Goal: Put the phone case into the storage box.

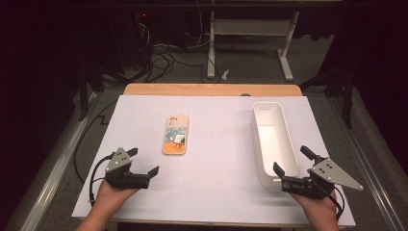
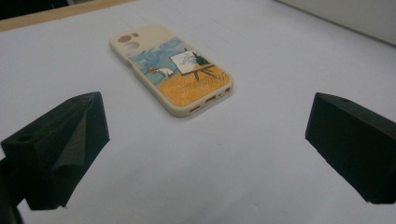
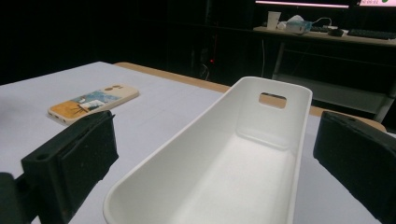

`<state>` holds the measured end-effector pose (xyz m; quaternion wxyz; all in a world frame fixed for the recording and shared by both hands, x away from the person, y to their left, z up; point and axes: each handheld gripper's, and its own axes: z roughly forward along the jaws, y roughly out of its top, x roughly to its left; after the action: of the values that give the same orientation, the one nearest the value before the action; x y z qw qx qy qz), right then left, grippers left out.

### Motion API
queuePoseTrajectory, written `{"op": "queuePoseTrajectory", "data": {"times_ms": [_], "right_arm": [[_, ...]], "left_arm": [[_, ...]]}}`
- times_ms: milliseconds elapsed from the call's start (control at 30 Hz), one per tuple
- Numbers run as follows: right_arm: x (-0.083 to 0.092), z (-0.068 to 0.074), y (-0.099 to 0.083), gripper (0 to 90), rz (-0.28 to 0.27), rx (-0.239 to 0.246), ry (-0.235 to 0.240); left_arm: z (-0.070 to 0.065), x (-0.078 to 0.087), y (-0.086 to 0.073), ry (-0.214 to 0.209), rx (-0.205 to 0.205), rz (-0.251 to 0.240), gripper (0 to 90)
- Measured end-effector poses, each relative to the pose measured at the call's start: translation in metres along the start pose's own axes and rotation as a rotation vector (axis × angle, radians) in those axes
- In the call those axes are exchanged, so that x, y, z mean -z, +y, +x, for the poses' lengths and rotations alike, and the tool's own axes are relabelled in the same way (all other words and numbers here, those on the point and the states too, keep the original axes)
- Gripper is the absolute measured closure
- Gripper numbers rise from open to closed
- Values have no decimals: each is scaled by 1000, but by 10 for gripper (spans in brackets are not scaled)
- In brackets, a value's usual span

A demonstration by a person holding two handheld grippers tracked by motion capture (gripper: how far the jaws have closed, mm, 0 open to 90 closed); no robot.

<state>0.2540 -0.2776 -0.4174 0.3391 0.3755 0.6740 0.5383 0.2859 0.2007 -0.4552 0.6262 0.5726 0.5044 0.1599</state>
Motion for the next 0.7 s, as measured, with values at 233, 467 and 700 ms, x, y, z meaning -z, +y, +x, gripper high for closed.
{"op": "queuePoseTrajectory", "data": {"times_ms": [233, 467, 700], "right_arm": [[0, 0, 0, 2, 3, -1, -5], [0, 0, 0, 2, 9, 1, -5], [0, 0, 0, 2, 14, 0, -6]], "left_arm": [[5, -4, -2, 34, 10, 51, 9], [8, -7, -5, 63, 19, 96, 13], [12, -12, -8, 103, 27, 146, 23]]}}
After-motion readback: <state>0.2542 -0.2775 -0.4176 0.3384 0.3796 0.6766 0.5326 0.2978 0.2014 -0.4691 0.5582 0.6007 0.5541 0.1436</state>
